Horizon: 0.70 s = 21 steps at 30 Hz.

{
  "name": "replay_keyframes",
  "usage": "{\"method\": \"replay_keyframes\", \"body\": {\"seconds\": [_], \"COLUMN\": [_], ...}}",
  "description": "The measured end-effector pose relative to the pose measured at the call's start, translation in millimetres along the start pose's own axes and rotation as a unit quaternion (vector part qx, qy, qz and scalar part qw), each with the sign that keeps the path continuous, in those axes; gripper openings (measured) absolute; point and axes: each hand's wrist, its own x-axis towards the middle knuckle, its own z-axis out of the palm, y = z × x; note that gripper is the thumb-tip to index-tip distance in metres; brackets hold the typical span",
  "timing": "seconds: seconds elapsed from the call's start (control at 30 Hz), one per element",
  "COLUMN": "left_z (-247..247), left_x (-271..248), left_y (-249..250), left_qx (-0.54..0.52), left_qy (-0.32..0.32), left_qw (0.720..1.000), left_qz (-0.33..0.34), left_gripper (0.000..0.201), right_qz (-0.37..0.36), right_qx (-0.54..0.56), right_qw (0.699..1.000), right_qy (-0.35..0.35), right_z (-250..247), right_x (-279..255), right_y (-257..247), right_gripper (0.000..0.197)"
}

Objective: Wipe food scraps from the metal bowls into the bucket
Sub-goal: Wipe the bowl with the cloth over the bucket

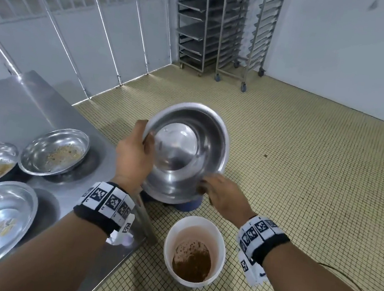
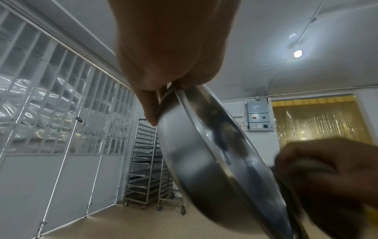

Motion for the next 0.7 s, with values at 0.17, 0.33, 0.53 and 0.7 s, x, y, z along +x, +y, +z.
{"method": "replay_keyframes", "body": {"seconds": [0.17,0.33,0.53,0.7], "left_z": [-2,-7,-8,-10], "left_x": [-10,-17,-15,-11], "left_y": [8,12,2,2], "left_qx": [0.02,0.018,-0.04,-0.061], "left_qy": [-0.062,-0.085,-0.098,-0.111], "left_qw": [0.998,0.996,0.994,0.992], "left_qz": [-0.007,-0.011,-0.009,-0.004], "left_gripper": [0.018,0.01,0.002,0.012], "right_qz": [-0.05,-0.063,-0.023,0.014], "right_qx": [0.036,0.023,-0.05,-0.148], "right_qw": [0.985,0.954,0.963,0.972], "right_qy": [0.162,0.293,0.265,0.182], "right_z": [-66,-93,-98,-91], "right_x": [35,64,71,64], "right_y": [-41,-34,-17,-10], "right_gripper": [0.015,0.028,0.043,0.055]}}
